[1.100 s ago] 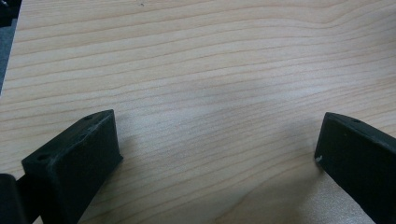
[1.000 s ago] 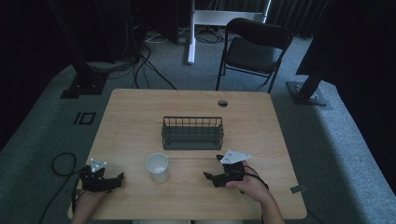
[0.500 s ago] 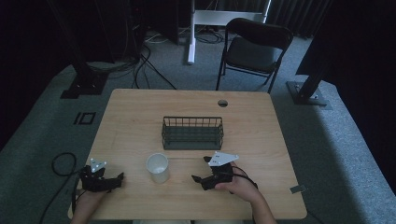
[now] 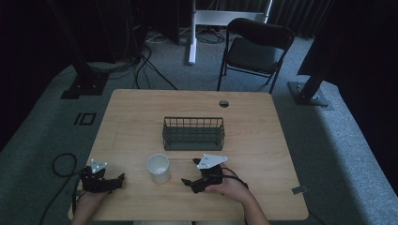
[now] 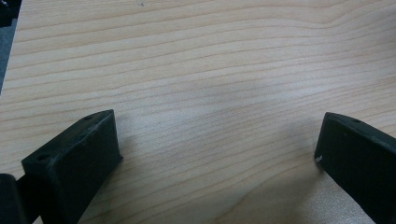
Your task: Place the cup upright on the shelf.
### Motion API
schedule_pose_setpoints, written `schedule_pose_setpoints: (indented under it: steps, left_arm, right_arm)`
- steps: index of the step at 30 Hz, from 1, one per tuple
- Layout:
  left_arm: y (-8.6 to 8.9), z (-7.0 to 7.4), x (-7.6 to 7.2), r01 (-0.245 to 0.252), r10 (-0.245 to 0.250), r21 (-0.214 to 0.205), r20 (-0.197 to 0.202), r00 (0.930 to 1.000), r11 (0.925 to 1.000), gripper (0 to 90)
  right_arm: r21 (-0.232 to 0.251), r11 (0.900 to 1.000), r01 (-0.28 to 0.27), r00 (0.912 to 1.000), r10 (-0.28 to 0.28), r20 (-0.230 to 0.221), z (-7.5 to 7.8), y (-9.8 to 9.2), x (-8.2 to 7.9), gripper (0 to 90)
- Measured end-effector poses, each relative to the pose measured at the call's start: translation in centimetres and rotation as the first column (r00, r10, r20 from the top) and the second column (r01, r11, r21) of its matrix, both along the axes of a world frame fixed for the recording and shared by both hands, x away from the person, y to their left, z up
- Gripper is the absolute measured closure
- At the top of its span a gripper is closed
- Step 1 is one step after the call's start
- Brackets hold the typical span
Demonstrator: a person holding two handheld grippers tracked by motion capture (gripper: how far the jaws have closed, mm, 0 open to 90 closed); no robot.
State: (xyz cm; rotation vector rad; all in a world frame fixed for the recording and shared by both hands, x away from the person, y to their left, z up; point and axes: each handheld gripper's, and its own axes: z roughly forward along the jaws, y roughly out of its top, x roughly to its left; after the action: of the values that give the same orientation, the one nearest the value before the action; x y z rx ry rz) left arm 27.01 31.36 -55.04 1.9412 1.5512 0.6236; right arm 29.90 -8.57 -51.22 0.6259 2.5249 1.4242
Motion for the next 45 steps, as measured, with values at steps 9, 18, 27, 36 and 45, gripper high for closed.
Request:
schedule_pose_setpoints:
  steps: [9,18,27,36,45]
  left_arm:
    - [0.0,0.0,0.0,0.0,0.0,0.0,0.0,1.0,1.0,0.1]
    - [0.0,0.0,0.0,0.0,0.0,0.0,0.0,1.0,1.0,0.1]
    - [0.0,0.0,0.0,0.001,-0.001,0.0,0.0,1.0,1.0,0.1]
    - [0.0,0.0,0.0,0.001,-0.001,0.0,0.0,1.0,1.0,0.1]
    - [0.0,0.0,0.0,0.001,-0.001,0.0,0.0,1.0,1.0,0.1]
  right_arm:
    - [0.011,0.9992,-0.037,0.9993,0.037,0.002,-0.1,2.0,-0.1,12.6]
    - [0.027,0.9976,-0.063,0.998,0.063,0.009,0.1,3.7,-0.1,12.5]
    - [0.029,0.9966,-0.078,0.9969,0.077,0.015,-0.1,5.2,0.1,12.5]
    - [0.035,0.9951,-0.093,0.9953,0.092,0.03,0.0,6.9,0.4,12.6]
    - [0.04,0.9939,-0.103,0.9938,0.101,0.047,0.3,8.0,0.8,12.7]
